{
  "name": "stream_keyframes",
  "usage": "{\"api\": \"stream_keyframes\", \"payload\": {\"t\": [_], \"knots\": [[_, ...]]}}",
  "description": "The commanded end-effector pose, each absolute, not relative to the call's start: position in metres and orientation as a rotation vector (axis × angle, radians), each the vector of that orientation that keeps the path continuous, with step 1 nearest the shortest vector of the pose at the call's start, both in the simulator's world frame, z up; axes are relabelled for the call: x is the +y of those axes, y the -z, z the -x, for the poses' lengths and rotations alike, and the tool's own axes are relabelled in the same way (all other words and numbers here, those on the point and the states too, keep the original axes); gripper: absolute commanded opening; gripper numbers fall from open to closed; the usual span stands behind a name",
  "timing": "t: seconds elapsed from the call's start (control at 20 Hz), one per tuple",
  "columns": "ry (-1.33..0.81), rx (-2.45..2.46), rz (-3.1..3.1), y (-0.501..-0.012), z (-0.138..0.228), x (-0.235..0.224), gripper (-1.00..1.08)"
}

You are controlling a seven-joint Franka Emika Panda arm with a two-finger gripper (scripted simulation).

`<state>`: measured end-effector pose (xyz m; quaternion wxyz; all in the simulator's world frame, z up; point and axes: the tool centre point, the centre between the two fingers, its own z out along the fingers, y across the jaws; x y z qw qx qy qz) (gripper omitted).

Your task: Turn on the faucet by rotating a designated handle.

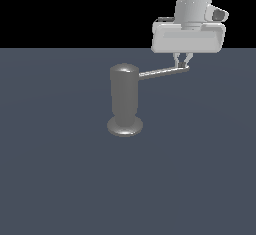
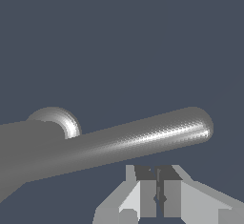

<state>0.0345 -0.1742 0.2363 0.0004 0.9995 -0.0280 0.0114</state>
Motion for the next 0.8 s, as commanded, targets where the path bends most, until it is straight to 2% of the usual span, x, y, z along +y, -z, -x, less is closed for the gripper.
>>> {"api": "stream_keyframes", "payload": {"t": [0.0,0.75], "knots": [[-0.025,-0.084,-3.141,-0.229,-0.043,-0.171,-1.0],[-0.013,-0.102,-3.14,-0.225,-0.083,-0.174,-1.0]]}}
